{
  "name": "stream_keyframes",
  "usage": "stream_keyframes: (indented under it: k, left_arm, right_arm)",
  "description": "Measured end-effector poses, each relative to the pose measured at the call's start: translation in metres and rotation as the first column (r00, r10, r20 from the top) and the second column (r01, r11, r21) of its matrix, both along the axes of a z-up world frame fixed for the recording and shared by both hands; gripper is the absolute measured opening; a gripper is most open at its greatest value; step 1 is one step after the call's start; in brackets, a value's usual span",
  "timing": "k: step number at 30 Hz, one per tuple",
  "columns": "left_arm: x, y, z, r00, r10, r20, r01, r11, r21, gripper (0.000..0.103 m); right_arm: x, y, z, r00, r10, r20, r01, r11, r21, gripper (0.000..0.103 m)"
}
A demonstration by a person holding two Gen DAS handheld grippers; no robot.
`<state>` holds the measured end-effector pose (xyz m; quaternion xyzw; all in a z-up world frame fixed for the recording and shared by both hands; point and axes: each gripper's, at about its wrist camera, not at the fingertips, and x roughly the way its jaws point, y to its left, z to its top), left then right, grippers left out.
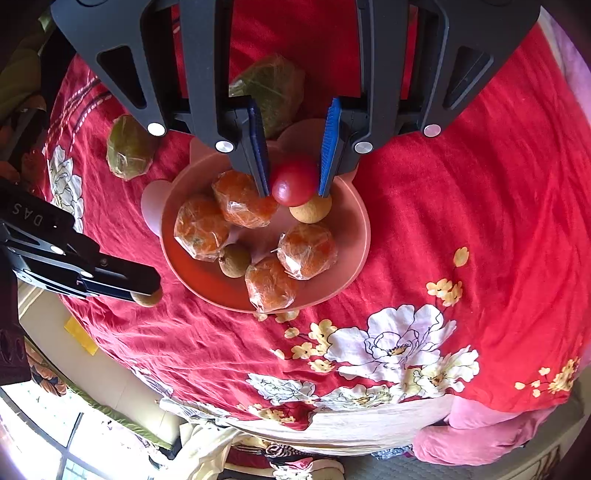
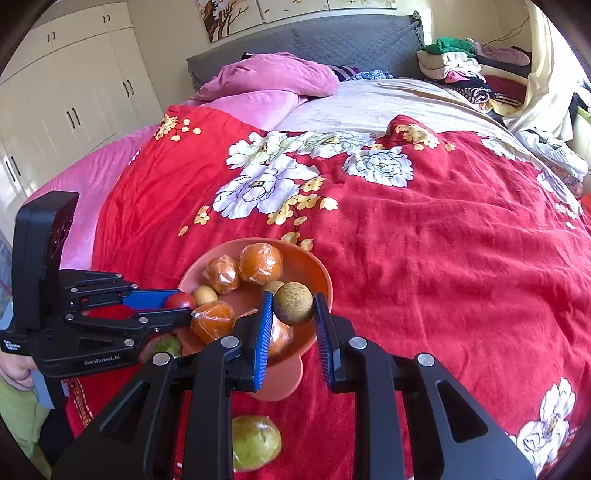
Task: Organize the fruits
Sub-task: 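Carry the tomato and the longan over the pink dish, then open the right gripper to drop the longan while the left gripper lowers the tomato into the dish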
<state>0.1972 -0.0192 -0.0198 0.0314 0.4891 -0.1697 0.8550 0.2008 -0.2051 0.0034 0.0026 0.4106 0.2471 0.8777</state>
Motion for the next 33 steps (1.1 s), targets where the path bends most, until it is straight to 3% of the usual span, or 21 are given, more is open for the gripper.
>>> stream_keyframes:
  k: [15,33]
  left_arm:
    - [0.004,0.002,-0.003,1.000,-0.004,0.000,0.004,1.000,-0.013,0.019]
    - [0.004,0.003,-0.004,1.000,-0.003,0.000,0.003,1.000,-0.014,0.019]
  right_arm:
    - [0.025,0.016,-0.025,0.998,0.011,-0.059,-0.013,0.999,-0.039,0.021]
    - [0.019,0.010,-0.019,0.999,-0.005,-0.040,0.005,1.000,-0.013,0.024]
